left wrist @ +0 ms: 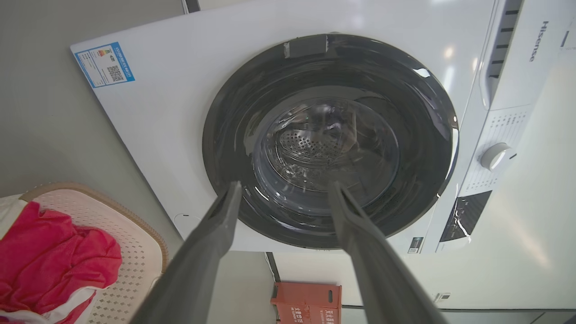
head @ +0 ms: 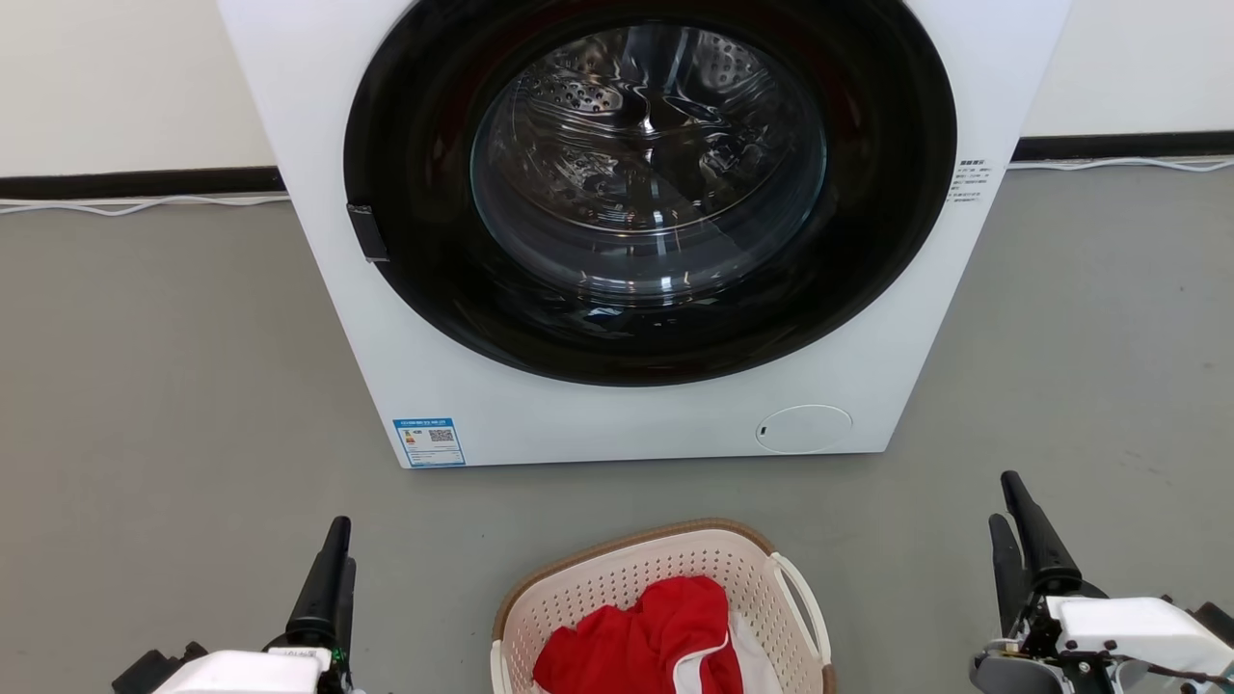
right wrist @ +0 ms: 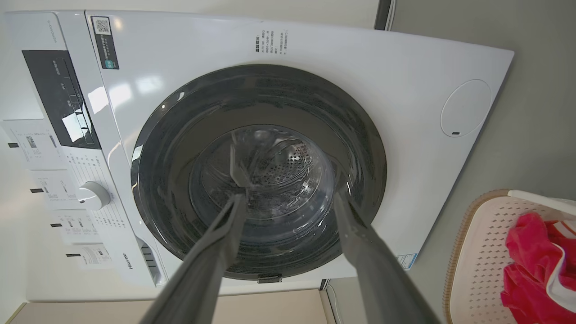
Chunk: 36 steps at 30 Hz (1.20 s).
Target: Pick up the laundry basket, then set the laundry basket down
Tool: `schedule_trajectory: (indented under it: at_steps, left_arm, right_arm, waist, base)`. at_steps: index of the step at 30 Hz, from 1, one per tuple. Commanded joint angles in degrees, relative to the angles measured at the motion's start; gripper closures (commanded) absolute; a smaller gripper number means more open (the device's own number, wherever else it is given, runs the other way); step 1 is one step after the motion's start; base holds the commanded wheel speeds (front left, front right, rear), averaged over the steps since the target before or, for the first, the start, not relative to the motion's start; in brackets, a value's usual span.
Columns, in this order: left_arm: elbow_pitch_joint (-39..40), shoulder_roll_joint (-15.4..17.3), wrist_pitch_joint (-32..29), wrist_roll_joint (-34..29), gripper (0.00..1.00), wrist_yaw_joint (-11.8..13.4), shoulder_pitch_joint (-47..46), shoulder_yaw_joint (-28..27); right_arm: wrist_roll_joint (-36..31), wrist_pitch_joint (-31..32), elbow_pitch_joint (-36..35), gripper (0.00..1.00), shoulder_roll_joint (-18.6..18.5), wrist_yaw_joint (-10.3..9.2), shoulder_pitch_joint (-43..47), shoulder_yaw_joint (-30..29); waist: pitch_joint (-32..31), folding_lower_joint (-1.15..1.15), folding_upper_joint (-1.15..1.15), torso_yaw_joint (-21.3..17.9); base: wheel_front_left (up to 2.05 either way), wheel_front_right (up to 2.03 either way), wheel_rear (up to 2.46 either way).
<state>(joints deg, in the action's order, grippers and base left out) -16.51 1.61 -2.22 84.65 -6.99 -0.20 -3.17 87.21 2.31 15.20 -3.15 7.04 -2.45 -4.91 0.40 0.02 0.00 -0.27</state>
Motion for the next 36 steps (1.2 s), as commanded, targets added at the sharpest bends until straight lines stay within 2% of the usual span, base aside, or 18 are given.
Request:
schedule_trajectory:
  at_steps: [1,27,36]
  left_arm:
    - [2.0,0.4,0.6,-1.0,0.00,-0.1,-2.6,-0.2]
    - [3.4,0.6,5.0,-23.9,0.00,-0.2,-3.1,0.8]
    - [3.7,0.7,6.5,-30.9,0.00,0.9,-3.6,1.4]
  right_arm:
    - [-0.8,-0.7,-2.2,0.00,-0.9,0.10,-1.8,0.6]
    - [-19.8,-5.1,-3.8,0.00,-4.2,0.19,-2.3,6.3]
    - [-26.2,-6.6,-4.2,0.00,-5.2,0.23,-2.5,7.9]
  waist:
    - [0.0,-0.01,0.00,0.0]
    - [0.1,-0.01,0.00,-0.4]
    - [0.3,-0.01,0.00,-0.7]
  base:
    - [0.00,0.00,0.00]
    - [0.00,0.00,0.00]
    - [0.00,0.00,0.00]
